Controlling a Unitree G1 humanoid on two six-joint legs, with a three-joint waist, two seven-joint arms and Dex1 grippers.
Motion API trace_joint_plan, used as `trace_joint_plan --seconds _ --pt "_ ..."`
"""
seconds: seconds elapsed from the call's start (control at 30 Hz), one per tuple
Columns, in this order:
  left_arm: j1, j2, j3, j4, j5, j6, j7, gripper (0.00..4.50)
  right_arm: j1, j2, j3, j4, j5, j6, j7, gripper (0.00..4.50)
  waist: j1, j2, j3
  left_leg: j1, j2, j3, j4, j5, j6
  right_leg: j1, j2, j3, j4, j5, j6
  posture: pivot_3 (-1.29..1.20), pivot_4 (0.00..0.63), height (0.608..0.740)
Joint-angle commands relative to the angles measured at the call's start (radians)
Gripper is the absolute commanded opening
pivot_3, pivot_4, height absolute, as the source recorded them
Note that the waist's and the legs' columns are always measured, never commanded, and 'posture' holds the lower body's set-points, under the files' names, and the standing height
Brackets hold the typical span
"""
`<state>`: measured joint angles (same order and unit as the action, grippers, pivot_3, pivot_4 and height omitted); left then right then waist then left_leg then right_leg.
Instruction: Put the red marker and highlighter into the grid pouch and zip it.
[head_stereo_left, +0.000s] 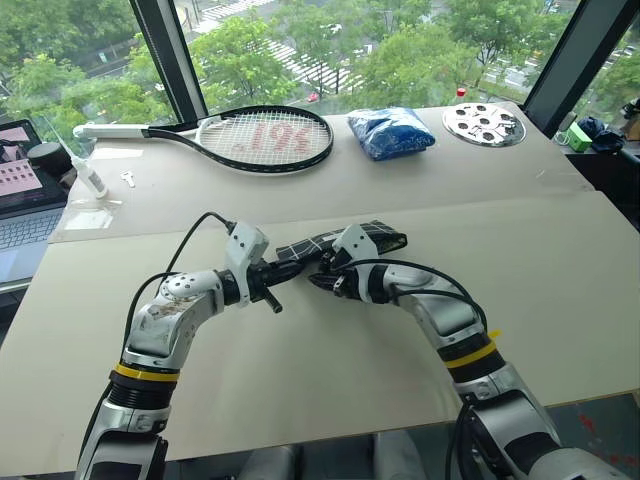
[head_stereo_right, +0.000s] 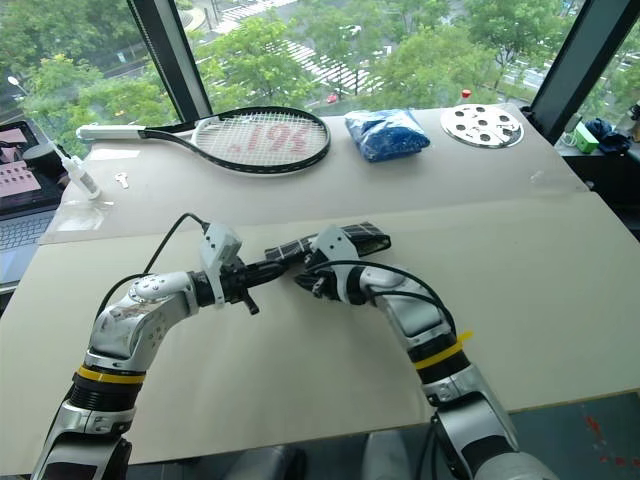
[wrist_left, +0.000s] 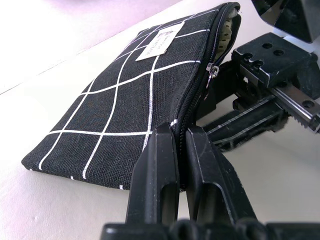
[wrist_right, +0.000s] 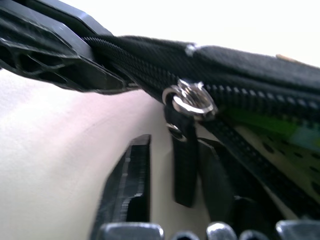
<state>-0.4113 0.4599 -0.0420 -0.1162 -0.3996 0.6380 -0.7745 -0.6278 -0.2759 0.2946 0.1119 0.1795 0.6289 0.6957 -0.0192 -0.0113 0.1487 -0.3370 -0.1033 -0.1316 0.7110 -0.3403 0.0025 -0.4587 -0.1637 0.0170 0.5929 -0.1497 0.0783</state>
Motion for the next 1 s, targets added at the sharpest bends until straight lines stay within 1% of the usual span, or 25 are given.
trace_joint_plan --seconds 0.03,0.13,0.23,0.3,0.37,0.43,0.5,0.57,0.63,0.7,0.73,0.83,0.87,0.9,0.97,1.0 --pt "0.004 0.008 0.024 -0.042 -0.022 -0.001 0.002 0.0 -0.014 -0.029 -0.04 -0.04 0.014 -0.015 0.026 0.08 0.0 0.0 0.0 0.0 0.0 0.0 0.0 0.0 0.0 0.0 0.0 0.0 0.0 0.0 0.0 0.0 0.15 0.74" --pt "0.004 0.007 0.022 -0.04 -0.02 -0.004 0.001 0.0 0.001 -0.067 -0.065 -0.068 0.026 -0.002 0.045 0.08 0.0 0.0 0.0 0.0 0.0 0.0 0.0 0.0 0.0 0.0 0.0 0.0 0.0 0.0 0.0 0.0 0.15 0.74" --pt "-0.002 0.002 0.016 -0.035 -0.018 -0.011 -0.002 0.0 0.032 -0.132 -0.116 -0.104 0.038 0.022 0.059 0.08 0.002 0.0 0.0 0.0 0.0 0.0 0.0 0.0 0.0 0.0 0.0 0.0 0.0 0.0 0.0 0.0 0.15 0.74" --pt "-0.004 0.001 0.014 -0.034 -0.019 -0.014 -0.007 0.0 0.069 -0.201 -0.147 -0.142 0.05 0.043 0.082 0.08 0.006 0.0 0.0 0.0 0.0 0.0 0.0 0.0 0.0 0.0 0.0 0.0 0.0 0.0 0.0 0.0 0.15 0.74" --pt "-0.007 0.001 0.013 -0.031 -0.018 -0.016 -0.011 0.0 0.11 -0.292 -0.195 -0.159 0.053 0.034 0.108 0.08 0.009 0.0 0.0 -0.001 -0.001 0.0 0.0 0.0 0.0 0.0 0.0 0.0 0.0 0.0 0.0 0.0 0.15 0.74" --pt "-0.008 0.003 0.008 -0.025 -0.014 -0.024 -0.018 0.0 0.137 -0.372 -0.244 -0.142 0.05 0.012 0.124 0.08 0.01 0.0 0.0 -0.001 -0.001 0.001 0.0 0.0 0.0 0.0 -0.001 0.0 -0.001 0.0 0.0 0.0 0.15 0.74" --pt "-0.007 0.002 0.003 -0.014 -0.006 -0.038 -0.026 0.0 0.151 -0.437 -0.27 -0.089 0.009 -0.052 0.103 0.08 0.008 0.0 0.0 -0.001 -0.001 0.003 0.0 0.0 0.0 0.001 -0.001 0.0 -0.001 0.0 0.0 0.0 0.15 0.74" --pt "-0.008 0.0 -0.001 -0.002 -0.001 -0.047 -0.032 0.0 0.159 -0.467 -0.284 -0.047 -0.007 -0.093 0.095 0.08 0.002 0.0 0.0 0.0 0.0 0.005 0.0 0.0 0.0 0.001 0.0 0.0 -0.001 0.0 0.0 0.0 0.15 0.74" --pt "-0.011 -0.003 -0.007 0.006 0.0 -0.059 -0.038 0.0 0.164 -0.459 -0.297 -0.041 0.004 -0.129 0.09 0.08 -0.004 -0.001 0.0 0.001 0.001 0.007 -0.001 0.0 0.0 0.001 0.0 0.0 -0.001 0.0 0.0 0.0 0.15 0.74" --pt "-0.017 -0.01 -0.01 0.015 -0.001 -0.078 -0.048 0.0 0.16 -0.437 -0.309 -0.035 0.027 -0.131 0.09 0.69 -0.004 -0.001 0.0 0.001 0.002 0.009 -0.001 0.0 0.0 0.001 0.001 0.0 -0.001 0.0 0.0 0.0 0.15 0.74" --pt "-0.019 -0.012 -0.013 0.02 0.001 -0.089 -0.052 0.0 0.161 -0.431 -0.312 -0.042 0.041 -0.129 0.102 0.82 -0.002 -0.001 0.0 0.0 0.002 0.009 -0.001 0.0 0.0 0.001 0.001 0.0 -0.001 0.0 0.0 0.0 0.15 0.74" --pt "-0.011 -0.011 -0.051 0.056 0.046 -0.163 -0.07 0.0 0.193 -0.438 -0.302 -0.091 0.075 -0.107 0.158 1.92 0.005 -0.001 0.0 0.0 0.001 0.009 0.0 0.0 0.0 0.001 0.0 0.0 -0.001 0.0 0.0 0.0 0.15 0.74" --pt "-0.008 -0.016 -0.058 0.067 0.051 -0.177 -0.075 0.0 0.206 -0.443 -0.311 -0.099 0.094 -0.089 0.174 2.22 0.008 -0.001 0.0 0.0 0.001 0.009 0.0 0.0 0.0 0.001 0.0 0.0 -0.001 0.0 0.0 0.0 0.15 0.74" --pt "-0.008 -0.022 -0.061 0.074 0.052 -0.187 -0.079 0.0 0.221 -0.454 -0.325 -0.106 0.123 -0.061 0.203 2.69 0.009 -0.001 0.0 0.0 0.001 0.009 0.0 0.0 0.0 0.001 0.0 0.0 -0.002 0.0 0.0 0.0 0.15 0.74" --pt "-0.009 -0.033 -0.066 0.08 0.049 -0.203 -0.089 0.0 0.257 -0.497 -0.369 -0.125 0.191 -0.01 0.275 3.25 0.016 -0.001 0.0 0.0 0.001 0.009 0.0 0.0 0.0 0.001 0.0 0.0 -0.002 0.0 0.0 0.0 0.15 0.74" --pt "-0.012 -0.037 -0.069 0.081 0.048 -0.209 -0.096 0.0 0.273 -0.523 -0.396 -0.131 0.223 0.012 0.305 3.25 0.019 -0.001 0.001 -0.001 0.0 0.008 0.0 0.0 0.001 0.001 -0.001 0.0 -0.002 0.001 0.0 0.0 0.15 0.74"
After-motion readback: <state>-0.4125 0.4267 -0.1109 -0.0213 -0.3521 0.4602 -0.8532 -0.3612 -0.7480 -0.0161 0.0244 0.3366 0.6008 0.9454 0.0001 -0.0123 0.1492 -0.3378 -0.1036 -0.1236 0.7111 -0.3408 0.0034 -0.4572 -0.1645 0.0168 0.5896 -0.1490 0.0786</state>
